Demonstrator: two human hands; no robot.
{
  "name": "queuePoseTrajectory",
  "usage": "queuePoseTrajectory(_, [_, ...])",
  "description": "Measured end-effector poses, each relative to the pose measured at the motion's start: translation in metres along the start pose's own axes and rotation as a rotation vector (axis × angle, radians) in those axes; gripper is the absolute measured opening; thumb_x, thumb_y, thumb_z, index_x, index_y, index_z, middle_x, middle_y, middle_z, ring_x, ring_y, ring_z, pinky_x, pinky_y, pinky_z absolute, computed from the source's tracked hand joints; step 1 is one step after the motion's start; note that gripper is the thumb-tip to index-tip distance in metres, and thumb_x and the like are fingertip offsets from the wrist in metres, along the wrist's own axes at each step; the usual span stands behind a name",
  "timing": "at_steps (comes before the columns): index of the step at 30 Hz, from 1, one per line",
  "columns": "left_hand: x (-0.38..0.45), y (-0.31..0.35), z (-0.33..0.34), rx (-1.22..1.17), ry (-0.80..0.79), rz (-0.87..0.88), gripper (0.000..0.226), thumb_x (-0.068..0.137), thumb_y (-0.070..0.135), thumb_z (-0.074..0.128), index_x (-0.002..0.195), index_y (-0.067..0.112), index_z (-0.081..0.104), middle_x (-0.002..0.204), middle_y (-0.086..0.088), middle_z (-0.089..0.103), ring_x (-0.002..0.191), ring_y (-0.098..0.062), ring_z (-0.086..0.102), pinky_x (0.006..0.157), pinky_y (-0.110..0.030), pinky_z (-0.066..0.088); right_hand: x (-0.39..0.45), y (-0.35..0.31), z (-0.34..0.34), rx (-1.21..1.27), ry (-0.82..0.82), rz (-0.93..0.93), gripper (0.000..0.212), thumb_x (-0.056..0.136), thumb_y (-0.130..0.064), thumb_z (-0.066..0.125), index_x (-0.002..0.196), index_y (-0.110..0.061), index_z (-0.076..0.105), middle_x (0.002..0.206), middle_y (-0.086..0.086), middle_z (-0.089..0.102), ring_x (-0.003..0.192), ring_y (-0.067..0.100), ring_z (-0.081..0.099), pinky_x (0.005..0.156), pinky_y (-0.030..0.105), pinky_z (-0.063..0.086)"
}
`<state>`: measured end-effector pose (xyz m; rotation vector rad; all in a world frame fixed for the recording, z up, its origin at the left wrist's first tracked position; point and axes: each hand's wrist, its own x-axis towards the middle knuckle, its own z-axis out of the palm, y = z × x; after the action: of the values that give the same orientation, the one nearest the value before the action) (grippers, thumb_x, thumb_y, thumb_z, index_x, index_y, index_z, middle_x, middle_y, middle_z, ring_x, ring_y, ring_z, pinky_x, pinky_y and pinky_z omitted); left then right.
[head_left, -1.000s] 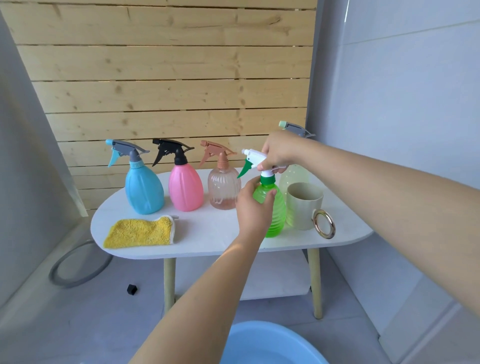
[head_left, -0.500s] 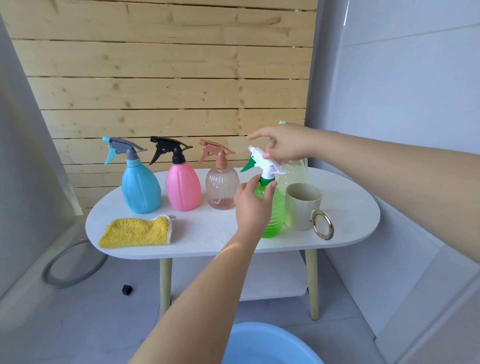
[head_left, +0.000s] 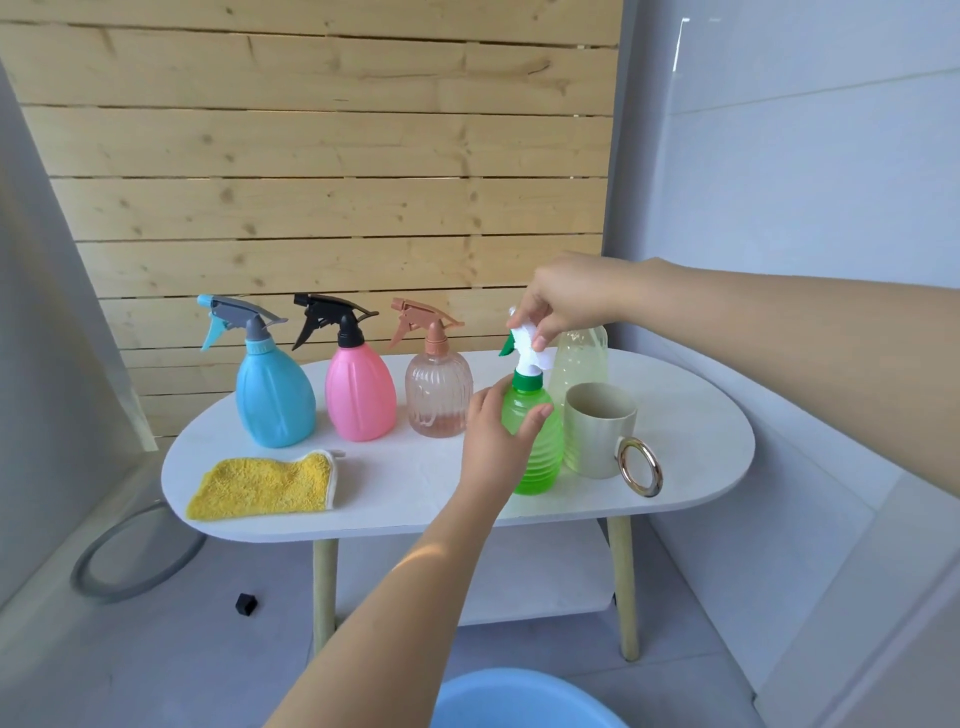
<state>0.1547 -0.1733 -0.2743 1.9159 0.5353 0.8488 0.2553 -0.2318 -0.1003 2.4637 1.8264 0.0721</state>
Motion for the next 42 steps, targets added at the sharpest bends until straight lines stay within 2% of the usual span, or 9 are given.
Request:
queuePoseTrajectory(3, [-0.003, -0.002, 0.001, -0.054, 0.017, -0.017, 0.055, 0.086, 0.036, 0.067, 0.135, 0.021, 0.047, 0.127, 0.005, 0.047, 0.111, 0.0, 0.039, 0.089, -0.013, 0.027, 0.004, 0.003, 0.005, 0.003, 0.057, 0.062, 0.033, 0.078, -0.047, 0.07, 0.094, -0.019, 0.076, 0.062, -0.005, 0.052, 0.063, 0.014, 0.047, 0.051, 0.026, 0.032])
queuePoseTrajectory(8, [-0.005, -0.005, 0.004, -0.111, 0.044, -0.061, 0.058, 0.083, 0.038, 0.07, 0.134, 0.022, 0.048, 0.126, 0.005, 0.053, 0.117, -0.009, 0.047, 0.097, -0.024, 0.037, 0.001, 0.001, 0.013, 0.053, 0.104, 0.243, 0.045, 0.078, -0.061, 0.062, 0.068, -0.018, 0.066, 0.054, -0.003, 0.05, 0.064, 0.018, 0.048, 0.05, 0.025, 0.028])
queuePoseTrajectory(17, [-0.01, -0.013, 0.0, -0.044, -0.033, 0.005, 0.074, 0.079, 0.032, 0.076, 0.142, 0.023, 0.037, 0.139, 0.007, 0.042, 0.121, 0.002, 0.035, 0.096, -0.012, 0.025, -0.008, -0.014, 0.013, 0.313, 0.054, 0.166, 0.017, 0.09, -0.029, 0.061, 0.1, -0.021, 0.071, 0.045, -0.005, 0.056, 0.043, 0.012, 0.059, 0.054, 0.021, 0.05])
queuePoseTrajectory(22, [-0.012, -0.016, -0.001, -0.066, -0.06, -0.006, 0.079, 0.076, 0.03, 0.078, 0.142, 0.027, 0.035, 0.14, 0.007, 0.039, 0.114, 0.006, 0.033, 0.095, -0.013, 0.025, -0.011, 0.002, -0.001, 0.731, -0.317, 0.187, 0.034, 0.098, -0.008, 0.048, 0.131, -0.01, 0.053, 0.089, 0.014, 0.06, 0.074, 0.019, 0.06, 0.065, 0.021, 0.056])
queuePoseTrajectory(25, [-0.012, -0.016, -0.002, -0.066, -0.071, -0.005, 0.079, 0.076, 0.03, 0.078, 0.141, 0.029, 0.034, 0.14, 0.007, 0.039, 0.115, 0.005, 0.032, 0.096, -0.014, 0.025, -0.013, 0.008, 0.001, 0.838, -0.451, 0.172, 0.045, 0.098, 0.002, 0.04, 0.14, -0.012, 0.041, 0.11, 0.008, 0.053, 0.089, 0.014, 0.055, 0.067, 0.017, 0.052])
queuePoseTrajectory(32, [-0.012, -0.017, -0.002, -0.062, -0.073, -0.007, 0.08, 0.076, 0.029, 0.079, 0.142, 0.026, 0.034, 0.14, 0.006, 0.039, 0.123, -0.001, 0.035, 0.098, -0.016, 0.026, -0.015, 0.01, 0.003, 0.982, -0.465, 0.17, 0.047, 0.096, 0.0, 0.044, 0.141, -0.01, 0.037, 0.124, 0.015, 0.051, 0.092, 0.017, 0.059, 0.071, 0.018, 0.055])
queuePoseTrajectory(36, [-0.012, -0.016, -0.002, -0.062, -0.075, -0.022, 0.082, 0.076, 0.03, 0.079, 0.143, 0.025, 0.033, 0.137, 0.007, 0.039, 0.121, -0.002, 0.036, 0.098, -0.016, 0.026, -0.011, -0.016, 0.001, 0.693, -0.252, 0.224, 0.04, 0.087, -0.033, 0.064, 0.108, 0.001, 0.06, 0.083, 0.014, 0.063, 0.065, 0.019, 0.062, 0.055, 0.021, 0.054])
queuePoseTrajectory(39, [-0.013, -0.015, -0.003, -0.065, -0.09, -0.037, 0.082, 0.077, 0.031, 0.077, 0.145, 0.026, 0.032, 0.132, 0.008, 0.038, 0.116, 0.0, 0.035, 0.096, -0.016, 0.027, -0.007, -0.027, 0.004, 0.215, -0.1, 0.27, 0.067, 0.079, -0.068, 0.053, 0.095, -0.003, 0.063, 0.071, 0.008, 0.057, 0.058, 0.02, 0.052, 0.053, 0.023, 0.041])
queuePoseTrajectory(42, [-0.012, -0.016, -0.002, -0.05, -0.082, -0.026, 0.084, 0.076, 0.032, 0.078, 0.145, 0.026, 0.031, 0.139, 0.006, 0.038, 0.126, -0.003, 0.034, 0.098, -0.016, 0.026, -0.002, -0.03, 0.01, 0.142, -0.002, 0.296, 0.069, 0.077, -0.075, 0.048, 0.074, -0.007, 0.057, 0.063, 0.009, 0.055, 0.06, 0.022, 0.051, 0.054, 0.024, 0.037])
